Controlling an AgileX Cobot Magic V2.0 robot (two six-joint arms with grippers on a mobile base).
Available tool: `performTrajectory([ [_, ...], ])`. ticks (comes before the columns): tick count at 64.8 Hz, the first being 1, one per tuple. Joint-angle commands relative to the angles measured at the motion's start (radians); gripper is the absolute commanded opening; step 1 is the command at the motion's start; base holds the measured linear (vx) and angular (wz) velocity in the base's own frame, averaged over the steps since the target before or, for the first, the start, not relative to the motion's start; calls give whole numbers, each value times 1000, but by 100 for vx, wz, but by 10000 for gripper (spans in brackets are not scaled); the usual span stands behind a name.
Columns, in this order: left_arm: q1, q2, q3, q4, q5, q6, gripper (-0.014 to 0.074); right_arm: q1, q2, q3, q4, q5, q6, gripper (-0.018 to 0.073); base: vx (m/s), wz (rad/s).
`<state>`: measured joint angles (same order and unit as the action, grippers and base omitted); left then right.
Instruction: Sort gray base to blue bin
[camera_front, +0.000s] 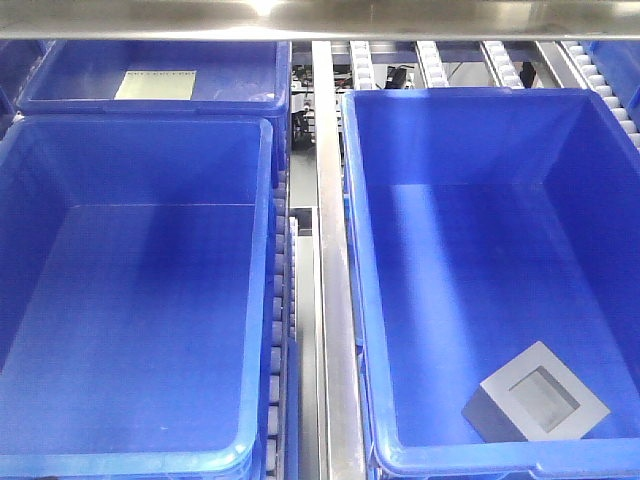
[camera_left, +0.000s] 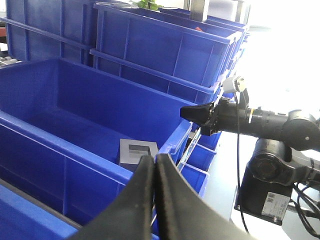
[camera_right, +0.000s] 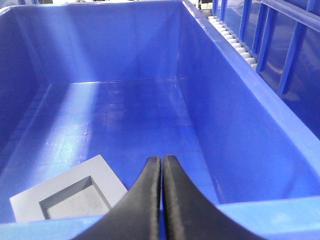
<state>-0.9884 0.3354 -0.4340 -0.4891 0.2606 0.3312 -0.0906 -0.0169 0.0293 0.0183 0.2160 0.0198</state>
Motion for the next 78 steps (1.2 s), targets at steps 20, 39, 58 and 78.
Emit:
performTrajectory([
  [20,-5,8,-25,-18,-67,-7,-8,0,-2,0,-7,-69,-8,-5,0,0],
  [39,-5,8,-25,-18,-67,-7,-8,0,-2,0,-7,-69,-8,-5,0,0],
  [58,-5,9,-24,2,-69,-15,-8,0,-2,0,-7,-69,-8,-5,0,0],
  [78,-5,7,-24,357,-66,-372,-8,0,-2,0,-7,-69,-8,-5,0,0],
])
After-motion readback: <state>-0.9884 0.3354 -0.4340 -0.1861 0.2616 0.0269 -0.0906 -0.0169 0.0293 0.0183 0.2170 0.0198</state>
